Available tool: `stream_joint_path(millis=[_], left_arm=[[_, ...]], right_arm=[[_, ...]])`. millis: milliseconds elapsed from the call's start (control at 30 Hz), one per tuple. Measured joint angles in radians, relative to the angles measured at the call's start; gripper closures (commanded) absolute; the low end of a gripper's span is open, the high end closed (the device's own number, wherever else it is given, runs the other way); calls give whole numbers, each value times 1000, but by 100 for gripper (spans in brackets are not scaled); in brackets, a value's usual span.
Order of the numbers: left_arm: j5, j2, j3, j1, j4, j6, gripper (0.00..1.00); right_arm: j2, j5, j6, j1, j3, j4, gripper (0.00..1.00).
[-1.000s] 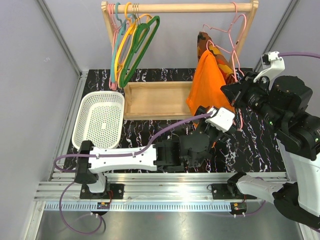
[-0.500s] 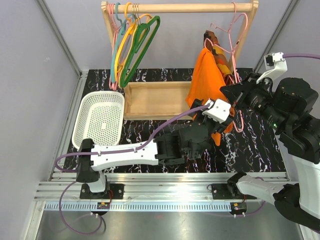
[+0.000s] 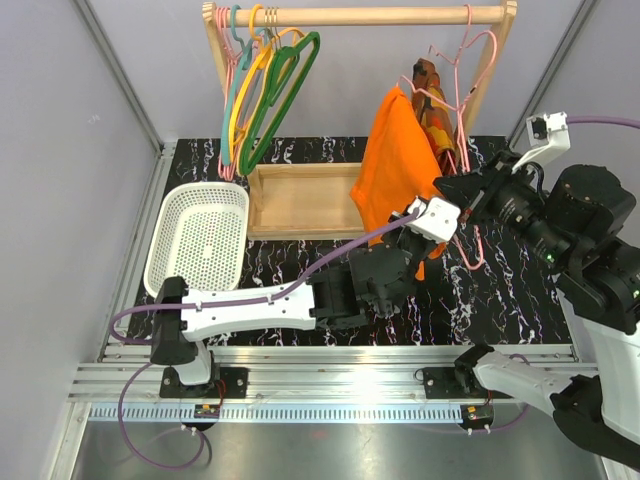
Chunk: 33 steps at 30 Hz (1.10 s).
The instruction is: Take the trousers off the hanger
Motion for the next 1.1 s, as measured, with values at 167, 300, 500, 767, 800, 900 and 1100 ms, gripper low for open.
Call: stream_joint_path(millis=[167, 300, 500, 767, 800, 900, 1100], left_arm=[[-11, -32, -65, 0, 37, 30, 100], [-44, -69, -99, 0, 51, 69, 100], [-88, -177, -169, 5, 58, 111, 100], [-107, -330, -193, 8, 47, 138, 100], [-106, -346, -193, 8, 40, 140, 100], [-104, -395, -193, 8, 9, 138, 100], [-55, -508, -206, 8, -45, 118, 100]], right_arm=[[-64, -4, -3, 0, -110, 29, 100], [-138, 9, -13, 0, -263, 80, 100], [-208, 14, -32, 0, -491, 138, 100], [-285, 11, -40, 1, -728, 212, 100], [-306, 10, -42, 1, -760, 216, 100], [-360, 5, -49, 1, -848, 225, 100], [-418, 4, -76, 1, -953, 204, 100]])
